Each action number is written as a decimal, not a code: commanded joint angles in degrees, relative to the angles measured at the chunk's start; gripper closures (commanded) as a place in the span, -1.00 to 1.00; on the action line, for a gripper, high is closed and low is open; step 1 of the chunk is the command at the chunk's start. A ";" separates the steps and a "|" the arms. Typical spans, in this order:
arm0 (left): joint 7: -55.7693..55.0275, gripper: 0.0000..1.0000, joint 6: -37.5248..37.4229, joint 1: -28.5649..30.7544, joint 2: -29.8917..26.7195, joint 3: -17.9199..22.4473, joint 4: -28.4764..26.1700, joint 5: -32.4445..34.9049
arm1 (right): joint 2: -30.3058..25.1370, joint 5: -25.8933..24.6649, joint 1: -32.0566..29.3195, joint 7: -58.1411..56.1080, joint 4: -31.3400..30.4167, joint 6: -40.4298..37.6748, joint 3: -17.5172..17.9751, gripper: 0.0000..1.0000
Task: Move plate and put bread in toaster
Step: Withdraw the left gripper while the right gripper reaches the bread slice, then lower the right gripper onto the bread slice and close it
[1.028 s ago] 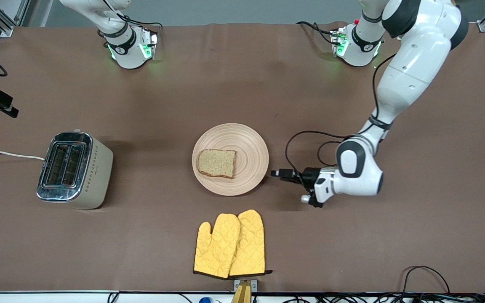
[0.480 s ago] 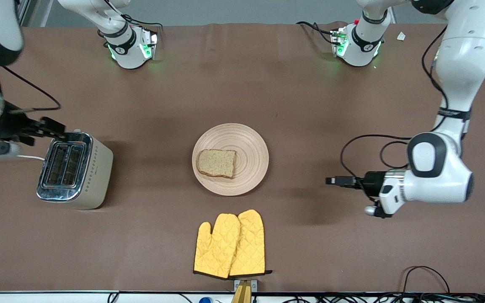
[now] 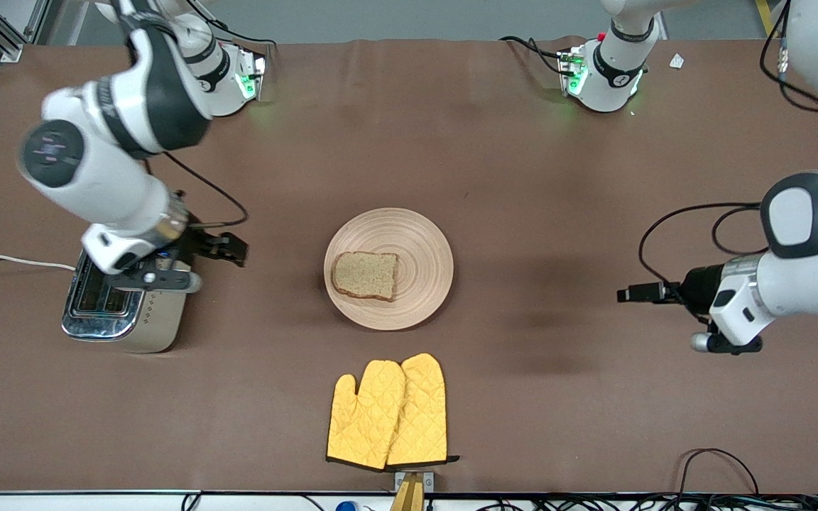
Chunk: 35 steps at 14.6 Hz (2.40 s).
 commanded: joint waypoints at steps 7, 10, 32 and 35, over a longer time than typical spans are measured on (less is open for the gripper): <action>-0.72 -1.00 -16.35 -0.42 -14.07 -0.29 2.85 20.59 | 13.03 0.54 9.51 3.00 -2.73 17.56 -0.62 -1.00; -0.63 -1.00 -18.75 -0.16 -15.14 0.24 5.40 20.79 | 15.59 0.54 11.09 5.27 -3.00 19.25 -0.62 -0.99; -3.88 -1.00 -19.36 -11.94 -30.16 12.81 -5.05 11.91 | 17.70 -0.33 15.57 8.81 -7.92 27.51 -0.89 -0.41; -4.06 -1.00 -17.97 -12.02 -32.01 12.80 -7.77 11.91 | 17.79 -3.93 15.75 8.72 -7.39 26.90 -0.89 -0.41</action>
